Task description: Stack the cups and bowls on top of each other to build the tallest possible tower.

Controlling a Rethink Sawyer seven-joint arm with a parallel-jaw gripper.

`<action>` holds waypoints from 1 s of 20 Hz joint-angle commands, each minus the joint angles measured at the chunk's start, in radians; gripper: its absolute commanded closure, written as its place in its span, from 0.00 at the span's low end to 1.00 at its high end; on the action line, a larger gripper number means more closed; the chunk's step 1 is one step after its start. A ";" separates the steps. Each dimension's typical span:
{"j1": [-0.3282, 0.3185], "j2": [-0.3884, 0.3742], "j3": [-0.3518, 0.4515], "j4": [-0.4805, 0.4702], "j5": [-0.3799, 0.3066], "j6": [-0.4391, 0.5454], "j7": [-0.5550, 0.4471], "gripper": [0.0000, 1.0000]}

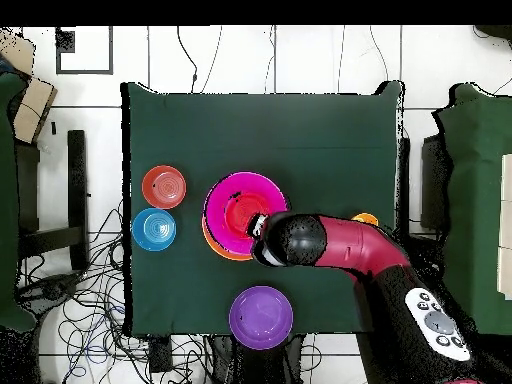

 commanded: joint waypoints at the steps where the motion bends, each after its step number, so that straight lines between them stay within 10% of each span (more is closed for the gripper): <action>1: 0.031 0.037 -0.024 -0.035 0.020 -0.043 0.103 0.00; 11: 0.002 0.035 -0.010 0.013 0.034 -0.072 0.089 0.00; 20: -0.197 -0.165 0.092 0.172 0.090 0.043 -0.091 0.00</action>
